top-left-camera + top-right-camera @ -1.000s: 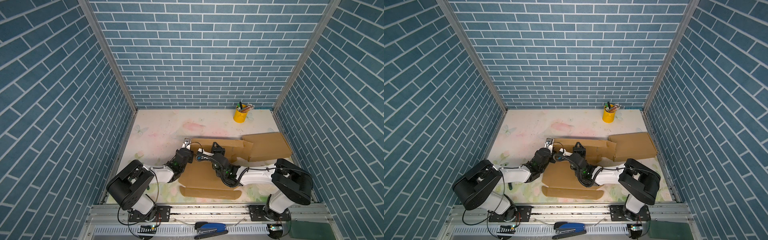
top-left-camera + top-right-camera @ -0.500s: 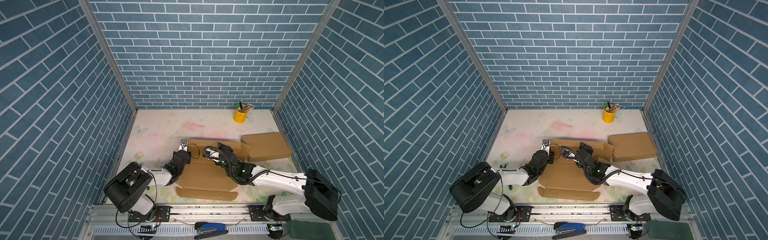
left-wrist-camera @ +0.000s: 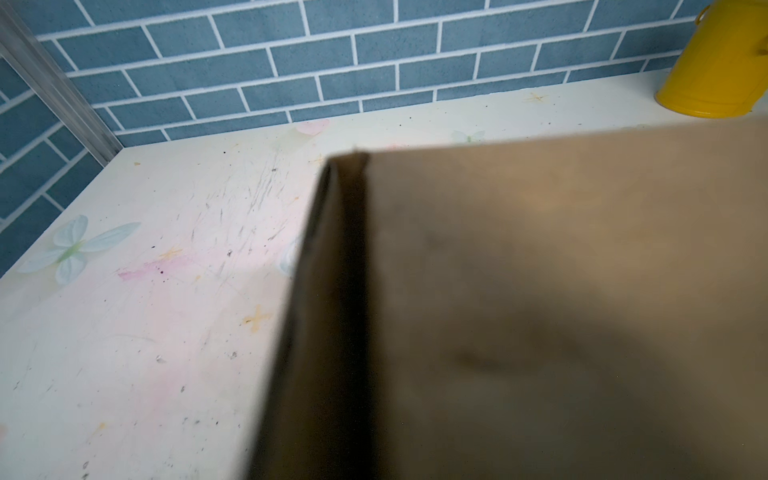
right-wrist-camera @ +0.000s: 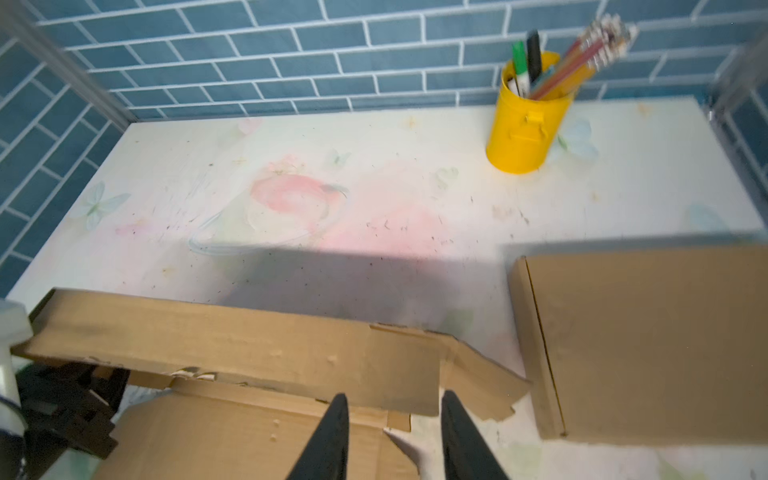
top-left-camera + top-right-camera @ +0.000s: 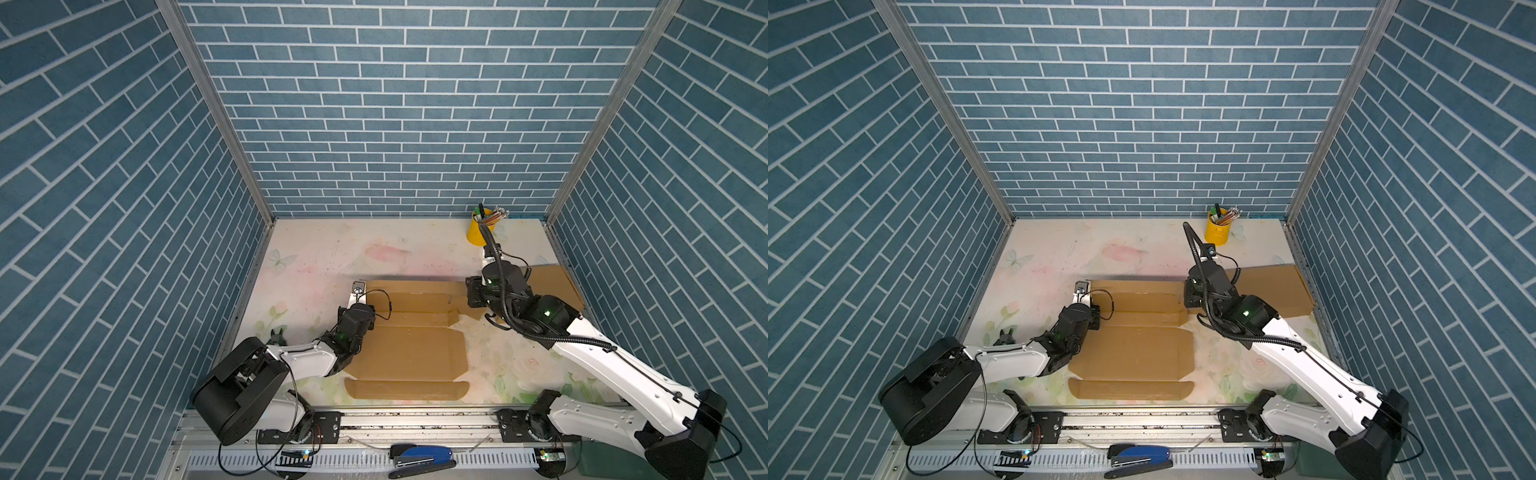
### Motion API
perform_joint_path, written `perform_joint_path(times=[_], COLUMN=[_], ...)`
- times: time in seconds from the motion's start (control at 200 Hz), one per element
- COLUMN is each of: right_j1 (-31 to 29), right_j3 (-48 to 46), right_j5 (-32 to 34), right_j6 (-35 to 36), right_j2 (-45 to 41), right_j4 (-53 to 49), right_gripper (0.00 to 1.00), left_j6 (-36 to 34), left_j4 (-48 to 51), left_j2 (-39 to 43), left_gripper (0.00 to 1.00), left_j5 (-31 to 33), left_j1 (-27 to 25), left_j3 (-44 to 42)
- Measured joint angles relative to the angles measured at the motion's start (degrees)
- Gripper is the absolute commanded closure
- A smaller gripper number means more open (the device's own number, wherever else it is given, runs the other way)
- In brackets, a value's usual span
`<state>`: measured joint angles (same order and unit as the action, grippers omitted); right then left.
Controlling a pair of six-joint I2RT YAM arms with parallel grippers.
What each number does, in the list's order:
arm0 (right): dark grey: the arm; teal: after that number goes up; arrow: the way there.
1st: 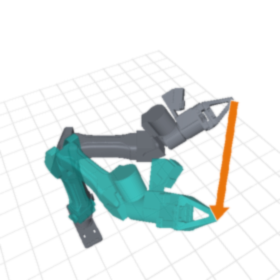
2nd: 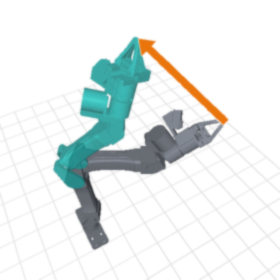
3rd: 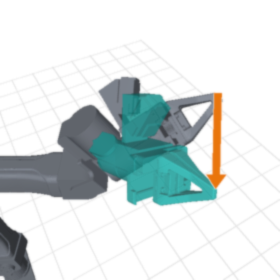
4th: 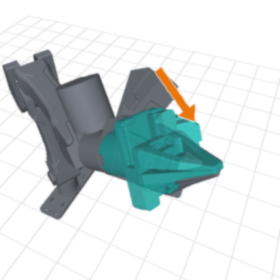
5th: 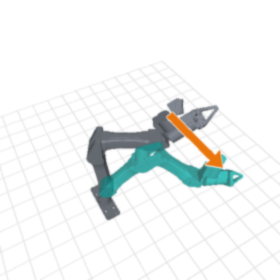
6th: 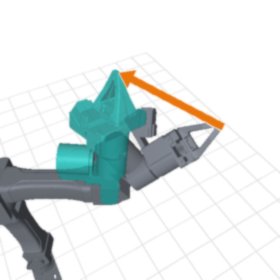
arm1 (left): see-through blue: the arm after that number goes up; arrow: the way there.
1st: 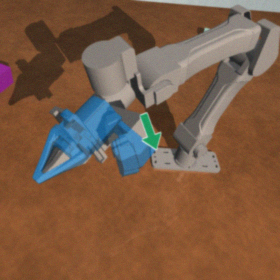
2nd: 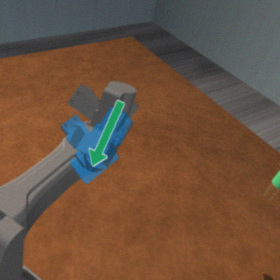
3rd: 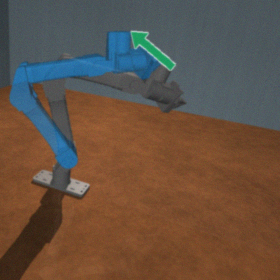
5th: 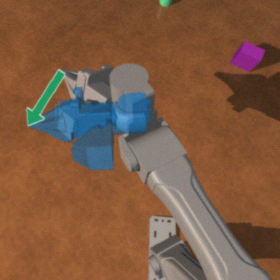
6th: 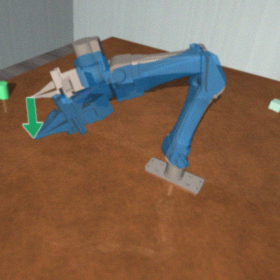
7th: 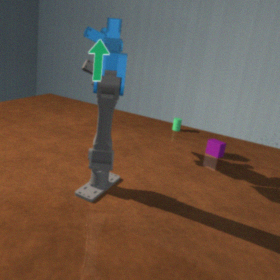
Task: Fold the paper box
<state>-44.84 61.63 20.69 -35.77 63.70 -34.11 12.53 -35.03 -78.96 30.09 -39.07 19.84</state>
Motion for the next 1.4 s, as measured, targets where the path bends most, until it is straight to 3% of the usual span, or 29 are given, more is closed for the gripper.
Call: perform_joint_path(times=[0.12, 0.34, 0.665, 0.96, 1.055, 1.26, 1.4], right_j1=[0.37, 2.89, 3.39, 3.78, 4.37, 4.76, 4.98], right_j3=[4.83, 7.23, 7.21, 5.68, 4.11, 4.52, 5.18], right_j5=[-1.86, -6.23, -14.03, -22.21, -24.46, -20.98, -16.83], right_j6=[-7.21, -11.19, -14.73, -17.29, -17.97, -16.65, -15.23], right_j2=[4.39, 11.43, 16.57, 16.72, 16.72, 15.65, 13.44], right_j4=[-5.86, -7.85, -4.59, 5.35, 6.99, 3.13, -3.39], right_gripper=[0.48, 0.46, 0.5, 0.65, 0.58, 0.46, 0.44], left_j6=[0.33, 0.42, 0.39, 0.42, 0.35, 0.31, 0.37], left_j4=[-2.29, -5.7, -8.07, -9.81, -9.9, -9.88, -9.86], left_j2=[-0.02, -0.55, -1.6, -2.89, -2.97, -2.99, -2.99], left_gripper=[1.0, 1.0, 1.0, 1.0, 1.0, 1.0, 1.0], left_j5=[0.33, 0.68, 1.03, 1.05, 0.94, 1.01, 1.2], left_j1=[-0.24, -0.63, -0.98, -1.05, -1.09, -1.16, -1.16], left_j3=[-1.66, -3.19, -3.72, -3.69, -3.69, -3.69, -3.69])
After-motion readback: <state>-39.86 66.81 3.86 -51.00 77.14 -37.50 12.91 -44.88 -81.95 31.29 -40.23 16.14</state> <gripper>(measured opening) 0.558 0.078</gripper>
